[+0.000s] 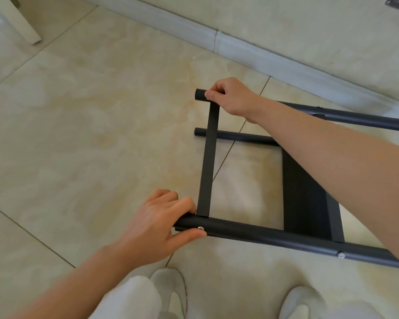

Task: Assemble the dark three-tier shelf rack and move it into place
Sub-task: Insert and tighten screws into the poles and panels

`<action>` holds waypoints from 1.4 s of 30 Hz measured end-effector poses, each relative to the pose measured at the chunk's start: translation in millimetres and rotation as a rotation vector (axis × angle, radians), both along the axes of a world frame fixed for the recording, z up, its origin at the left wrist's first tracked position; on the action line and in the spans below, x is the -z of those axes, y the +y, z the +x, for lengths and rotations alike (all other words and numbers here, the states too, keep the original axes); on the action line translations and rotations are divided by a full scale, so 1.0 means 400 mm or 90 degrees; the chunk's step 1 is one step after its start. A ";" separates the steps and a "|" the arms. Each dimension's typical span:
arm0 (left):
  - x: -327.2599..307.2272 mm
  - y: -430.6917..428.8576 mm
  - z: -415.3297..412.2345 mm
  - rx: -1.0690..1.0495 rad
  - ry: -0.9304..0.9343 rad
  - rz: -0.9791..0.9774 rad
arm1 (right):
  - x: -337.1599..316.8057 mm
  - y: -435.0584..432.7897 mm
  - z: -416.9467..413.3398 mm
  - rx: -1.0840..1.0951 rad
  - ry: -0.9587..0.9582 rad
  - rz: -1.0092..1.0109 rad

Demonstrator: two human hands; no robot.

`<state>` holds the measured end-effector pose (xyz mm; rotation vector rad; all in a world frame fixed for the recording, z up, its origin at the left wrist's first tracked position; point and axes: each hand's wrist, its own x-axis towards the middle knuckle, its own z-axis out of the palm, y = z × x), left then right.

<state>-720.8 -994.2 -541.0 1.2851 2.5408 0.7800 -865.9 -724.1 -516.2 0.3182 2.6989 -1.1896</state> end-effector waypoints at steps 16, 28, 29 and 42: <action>0.035 0.013 0.016 -0.008 0.104 -0.018 | -0.012 -0.018 0.011 -0.046 0.006 0.063; 0.040 0.016 0.034 -0.049 0.044 0.011 | 0.009 -0.039 0.012 -0.043 0.041 0.160; 0.042 0.015 0.036 -0.056 0.034 0.015 | 0.009 -0.039 0.012 -0.048 0.042 0.166; 0.065 0.022 -0.011 0.104 0.081 0.022 | 0.027 -0.035 0.009 -0.056 0.075 0.200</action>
